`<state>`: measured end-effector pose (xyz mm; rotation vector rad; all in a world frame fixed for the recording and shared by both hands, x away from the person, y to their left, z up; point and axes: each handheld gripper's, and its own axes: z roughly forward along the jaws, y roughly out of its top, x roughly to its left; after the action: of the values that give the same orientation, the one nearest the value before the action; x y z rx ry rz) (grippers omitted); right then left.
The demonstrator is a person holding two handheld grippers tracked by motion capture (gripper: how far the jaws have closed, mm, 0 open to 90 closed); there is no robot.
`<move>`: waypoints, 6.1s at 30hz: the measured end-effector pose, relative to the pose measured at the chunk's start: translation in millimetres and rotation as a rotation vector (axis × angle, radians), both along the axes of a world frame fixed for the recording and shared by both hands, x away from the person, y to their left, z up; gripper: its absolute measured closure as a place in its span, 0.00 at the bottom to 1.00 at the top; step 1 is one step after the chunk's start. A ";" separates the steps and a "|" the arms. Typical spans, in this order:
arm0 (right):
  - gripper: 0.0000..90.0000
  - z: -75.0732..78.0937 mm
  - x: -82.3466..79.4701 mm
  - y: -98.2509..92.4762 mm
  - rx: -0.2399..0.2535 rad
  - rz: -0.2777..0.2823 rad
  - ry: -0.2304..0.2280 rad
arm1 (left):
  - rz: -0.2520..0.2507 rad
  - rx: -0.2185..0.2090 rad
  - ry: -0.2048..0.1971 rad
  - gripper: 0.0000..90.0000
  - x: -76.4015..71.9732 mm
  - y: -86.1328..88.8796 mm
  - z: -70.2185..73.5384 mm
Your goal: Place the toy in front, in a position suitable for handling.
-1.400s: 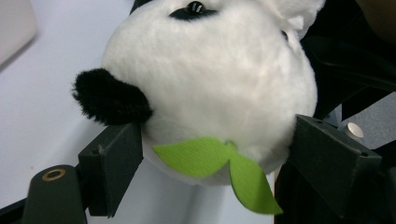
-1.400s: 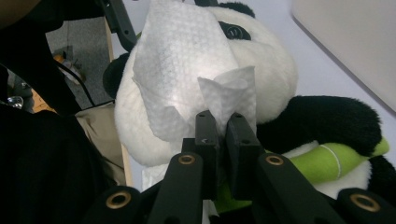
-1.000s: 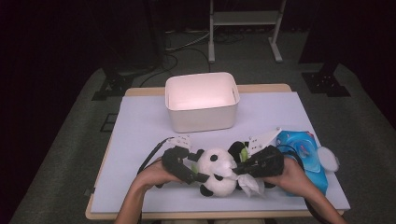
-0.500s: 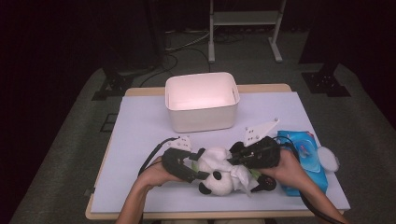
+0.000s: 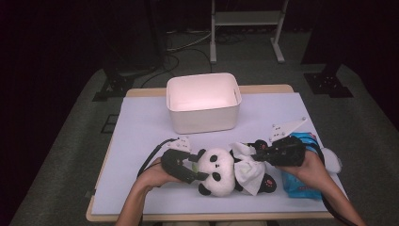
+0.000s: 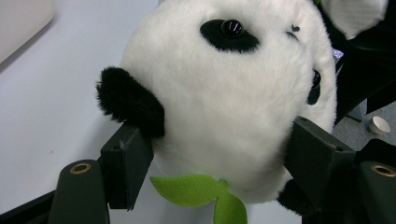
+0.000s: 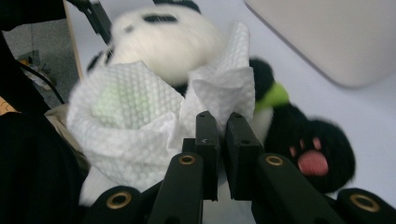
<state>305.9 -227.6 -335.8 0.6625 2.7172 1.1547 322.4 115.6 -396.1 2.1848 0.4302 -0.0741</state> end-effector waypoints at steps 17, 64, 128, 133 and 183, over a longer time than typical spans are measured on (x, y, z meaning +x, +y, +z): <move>0.93 -24.1 -8.5 7.1 -0.060 0.066 0.023 | 0.034 -0.038 0.138 0.09 7.0 1.8 -5.5; 0.93 -6.2 29.9 38.3 -0.046 0.080 0.000 | 0.100 -0.057 -0.037 0.13 14.6 22.6 13.2; 0.93 10.9 6.1 17.4 -0.011 0.118 0.005 | 0.007 -0.063 -0.188 0.38 0.1 22.5 20.1; 0.93 17.5 9.1 33.4 -0.061 0.139 -0.027 | 0.014 -0.050 -0.191 0.38 0.8 26.3 17.9; 0.93 9.1 1.4 23.3 -0.010 0.146 -0.001 | -0.012 -0.040 -0.232 0.36 -3.1 18.8 22.0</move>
<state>307.4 -204.4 -326.8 0.4682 2.8085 1.1706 319.4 134.4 -374.1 2.1261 0.2817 0.1617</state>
